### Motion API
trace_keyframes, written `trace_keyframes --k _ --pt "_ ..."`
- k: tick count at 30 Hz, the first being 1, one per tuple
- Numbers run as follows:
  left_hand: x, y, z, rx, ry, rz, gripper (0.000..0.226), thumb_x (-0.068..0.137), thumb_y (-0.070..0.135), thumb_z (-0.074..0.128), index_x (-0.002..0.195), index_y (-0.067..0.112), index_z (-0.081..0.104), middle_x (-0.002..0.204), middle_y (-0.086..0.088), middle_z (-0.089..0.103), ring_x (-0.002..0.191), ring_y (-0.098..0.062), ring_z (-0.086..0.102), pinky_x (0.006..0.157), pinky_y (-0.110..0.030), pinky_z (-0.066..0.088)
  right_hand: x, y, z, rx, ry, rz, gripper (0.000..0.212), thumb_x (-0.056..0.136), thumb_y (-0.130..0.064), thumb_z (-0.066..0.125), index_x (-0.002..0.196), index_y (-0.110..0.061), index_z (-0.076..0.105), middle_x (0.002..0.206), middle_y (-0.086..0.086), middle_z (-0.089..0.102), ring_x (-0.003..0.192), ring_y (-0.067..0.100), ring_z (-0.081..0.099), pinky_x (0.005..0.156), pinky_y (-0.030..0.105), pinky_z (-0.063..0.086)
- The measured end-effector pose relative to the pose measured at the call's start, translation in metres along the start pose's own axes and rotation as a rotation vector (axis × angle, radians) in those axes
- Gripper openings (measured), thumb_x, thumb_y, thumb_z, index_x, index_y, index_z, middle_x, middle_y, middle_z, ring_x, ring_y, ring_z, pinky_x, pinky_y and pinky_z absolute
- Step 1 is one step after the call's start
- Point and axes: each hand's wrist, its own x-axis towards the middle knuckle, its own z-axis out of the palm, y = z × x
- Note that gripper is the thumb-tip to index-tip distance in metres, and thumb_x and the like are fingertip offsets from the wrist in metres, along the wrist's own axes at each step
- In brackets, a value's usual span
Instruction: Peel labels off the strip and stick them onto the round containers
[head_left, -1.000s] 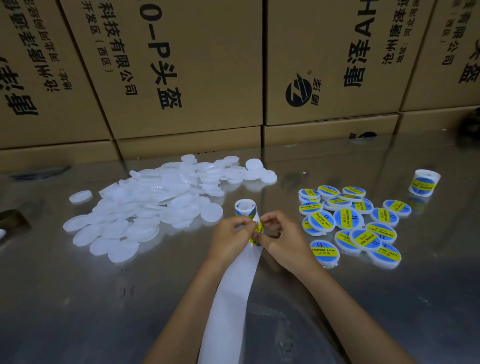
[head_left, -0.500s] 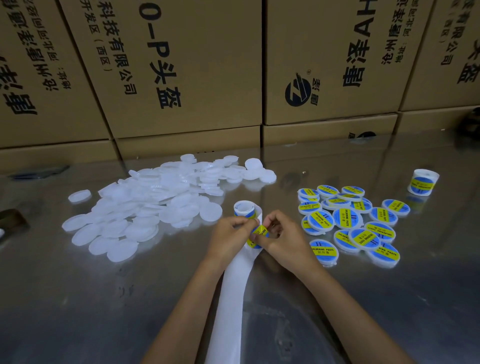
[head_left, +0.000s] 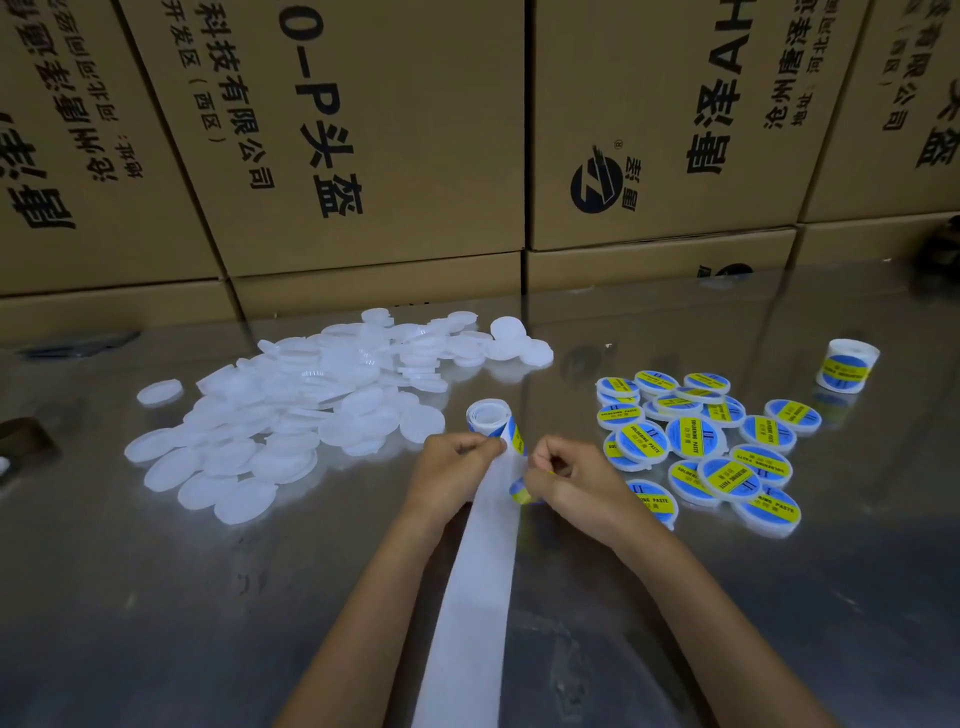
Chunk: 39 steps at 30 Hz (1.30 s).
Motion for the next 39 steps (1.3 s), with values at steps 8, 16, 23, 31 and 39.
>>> trace_keyframes --k 8,16,23,31,39 --pt "-0.002 0.015 -0.025 -0.130 0.080 -0.082 0.021 0.082 0.029 0.063 0.070 0.027 0.080 0.083 0.007 0.069 0.073 -0.014 0.059 0.060 -0.024 0.047 -0.003 -0.013 -0.012 0.338 0.098 0.088 0.024 0.079 0.000 0.057 0.068 -0.015 0.043 0.058 -0.004 0.046 0.055 0.007 0.045 0.052 0.015 0.042" --pt "-0.015 0.031 -0.035 -0.356 0.030 0.056 0.030 0.092 -0.006 0.060 0.113 0.014 0.071 0.117 -0.010 0.065 0.095 -0.033 0.071 0.060 -0.025 0.060 -0.002 -0.019 -0.010 0.530 0.133 0.047 0.023 0.087 0.006 0.061 0.085 -0.015 0.052 0.066 -0.001 0.062 0.060 0.014 0.060 0.060 0.026 0.050" --pt "-0.020 0.035 -0.013 -0.489 -0.162 0.016 0.032 0.100 0.006 0.049 0.113 0.020 0.075 0.113 -0.012 0.074 0.098 -0.033 0.074 0.085 -0.045 0.061 -0.002 -0.022 -0.002 0.457 0.248 -0.046 0.023 0.085 0.004 0.067 0.084 -0.015 0.053 0.066 -0.005 0.063 0.055 0.009 0.055 0.053 0.017 0.047" --pt "-0.020 0.035 -0.007 -0.523 -0.252 0.005 0.036 0.100 0.009 0.041 0.119 0.015 0.071 0.112 -0.013 0.075 0.103 -0.030 0.072 0.084 -0.042 0.061 -0.002 -0.021 -0.002 0.391 0.301 -0.080 0.023 0.083 0.000 0.072 0.082 -0.015 0.054 0.070 0.001 0.061 0.060 0.013 0.052 0.054 0.017 0.045" --pt "-0.022 0.035 -0.006 -0.491 -0.256 0.008 0.039 0.098 0.005 0.041 0.120 0.017 0.071 0.111 -0.012 0.075 0.103 -0.031 0.072 0.082 -0.040 0.062 0.000 -0.016 0.001 0.361 0.330 -0.075 0.023 0.082 -0.001 0.074 0.081 -0.014 0.055 0.066 -0.003 0.060 0.064 0.012 0.054 0.056 0.017 0.046"
